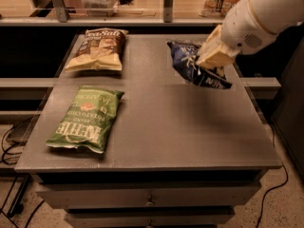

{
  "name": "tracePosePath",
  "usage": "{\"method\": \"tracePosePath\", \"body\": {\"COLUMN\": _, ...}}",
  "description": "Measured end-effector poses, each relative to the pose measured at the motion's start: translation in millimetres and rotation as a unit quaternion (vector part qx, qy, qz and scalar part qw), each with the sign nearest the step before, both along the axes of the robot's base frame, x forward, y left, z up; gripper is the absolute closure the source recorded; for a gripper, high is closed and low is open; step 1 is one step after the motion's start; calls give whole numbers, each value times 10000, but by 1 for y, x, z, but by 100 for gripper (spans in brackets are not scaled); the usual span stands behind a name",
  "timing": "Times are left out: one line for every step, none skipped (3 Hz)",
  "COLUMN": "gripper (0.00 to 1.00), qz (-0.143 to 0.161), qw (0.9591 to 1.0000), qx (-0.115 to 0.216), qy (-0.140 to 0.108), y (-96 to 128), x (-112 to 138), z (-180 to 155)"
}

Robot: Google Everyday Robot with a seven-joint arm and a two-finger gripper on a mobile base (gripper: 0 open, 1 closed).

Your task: Move blue chip bag near brown chip bag

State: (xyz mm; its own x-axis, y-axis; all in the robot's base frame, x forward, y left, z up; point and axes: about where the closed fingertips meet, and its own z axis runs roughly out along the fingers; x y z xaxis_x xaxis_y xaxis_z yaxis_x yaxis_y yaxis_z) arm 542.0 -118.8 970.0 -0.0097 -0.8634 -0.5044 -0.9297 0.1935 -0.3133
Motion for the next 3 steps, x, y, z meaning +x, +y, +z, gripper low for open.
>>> {"method": "tracePosePath", "body": {"gripper": 100, "qz": 7, "qw": 10000, "qx": 33, "qy": -94, "y": 2, "x": 2, "z": 10}}
{"method": "tracePosePath", "body": {"gripper": 100, "qz": -32, "qw": 9999, "qx": 110, "qy": -60, "y": 4, "x": 3, "z": 5}}
{"method": "tracePosePath", "body": {"gripper": 100, "qz": -1, "qw": 9985, "qx": 468, "qy": -273, "y": 20, "x": 25, "z": 5}}
